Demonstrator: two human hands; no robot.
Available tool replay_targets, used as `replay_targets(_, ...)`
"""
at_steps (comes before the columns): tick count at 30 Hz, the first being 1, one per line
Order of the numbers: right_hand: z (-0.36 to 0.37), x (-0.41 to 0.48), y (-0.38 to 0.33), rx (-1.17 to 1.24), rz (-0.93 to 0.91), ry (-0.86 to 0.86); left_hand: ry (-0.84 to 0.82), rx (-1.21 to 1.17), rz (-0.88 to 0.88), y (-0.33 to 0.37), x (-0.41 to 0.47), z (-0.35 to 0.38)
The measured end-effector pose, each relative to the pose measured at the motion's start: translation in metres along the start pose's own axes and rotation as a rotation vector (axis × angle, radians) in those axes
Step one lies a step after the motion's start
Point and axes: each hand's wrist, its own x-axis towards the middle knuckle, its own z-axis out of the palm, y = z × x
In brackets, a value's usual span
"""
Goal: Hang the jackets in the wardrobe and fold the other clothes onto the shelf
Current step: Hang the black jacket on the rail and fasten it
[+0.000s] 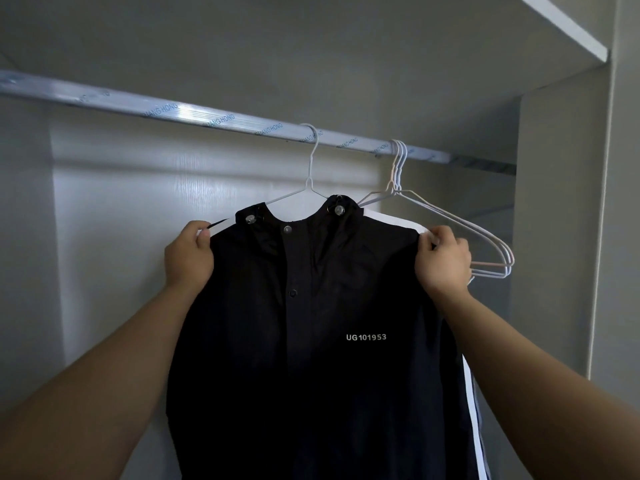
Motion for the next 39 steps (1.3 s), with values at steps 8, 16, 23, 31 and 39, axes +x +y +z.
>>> replay_targets(8,0.011,0.005,-0.014,-0.058,-0.225,0.003,-0.166,0.021,0.133,-0.007,0.007,-0.011)
replay_targets(16,0.026,0.007,-0.009,-0.072,-0.185,0.007,-0.068,-0.033,0.193,-0.006,0.014,-0.023)
replay_targets(23,0.039,0.003,-0.006,-0.082,-0.182,0.004,-0.245,-0.150,-0.188,0.009,0.041,-0.034)
replay_targets(31,0.036,0.007,0.000,-0.010,-0.185,0.054,-0.477,-0.345,-0.671,0.012,0.041,-0.018)
replay_targets(39,0.024,0.011,0.004,0.093,-0.182,0.017,-0.145,-0.068,-0.196,0.009,0.031,-0.002)
